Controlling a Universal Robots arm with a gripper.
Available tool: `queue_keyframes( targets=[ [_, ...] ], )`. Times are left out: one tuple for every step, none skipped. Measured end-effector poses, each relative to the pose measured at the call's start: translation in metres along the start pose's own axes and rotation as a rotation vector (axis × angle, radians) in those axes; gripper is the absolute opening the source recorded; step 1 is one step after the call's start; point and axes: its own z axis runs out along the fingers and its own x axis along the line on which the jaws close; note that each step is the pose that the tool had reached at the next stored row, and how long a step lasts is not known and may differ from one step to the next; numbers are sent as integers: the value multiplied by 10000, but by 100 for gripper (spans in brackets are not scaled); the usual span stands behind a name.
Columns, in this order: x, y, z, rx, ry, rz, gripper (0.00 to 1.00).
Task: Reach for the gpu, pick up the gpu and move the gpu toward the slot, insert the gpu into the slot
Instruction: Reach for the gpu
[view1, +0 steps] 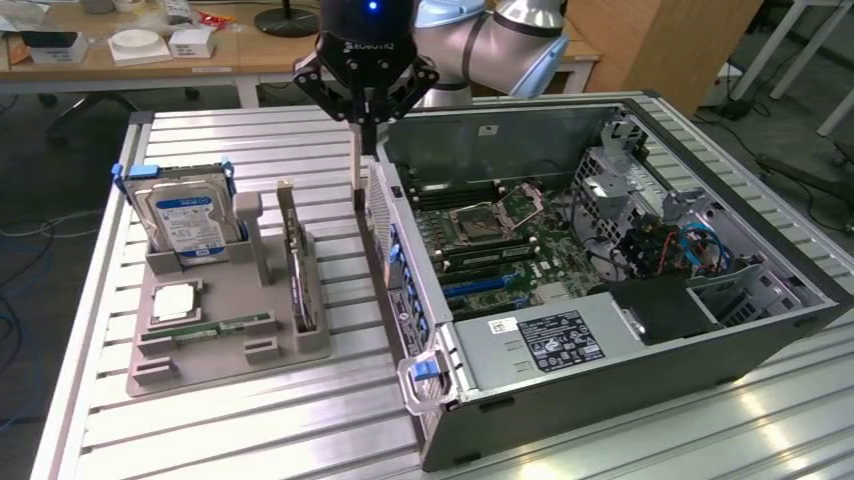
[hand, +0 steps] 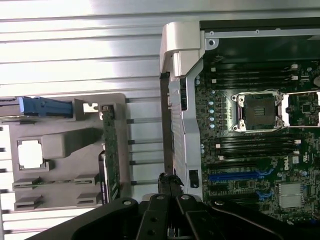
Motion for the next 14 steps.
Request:
queue_keyframes(
  targets=[
    [9,-1,0,0,0,1,13],
    [17,-1,0,0,0,0,13],
    [25,-2,0,0,1,1,13],
    [34,-3,0,0,1,0,13],
    [42,-3,0,0,1,0,13],
    [51,-4,0,0,1,1,13],
    [59,-4,-1,1,2,0,13],
    [67,-5,-1,0,2,0,13],
    [76,-6,-1,0,2,1,13],
    [85,-6,-1,0,2,1,13],
    [94,-7,-1,0,2,1,13],
    [102,-8,-1,0,2,1,13],
    [110,-8,-1,0,2,0,13],
    [118,-9,-1,0,3,-1,13]
  ],
)
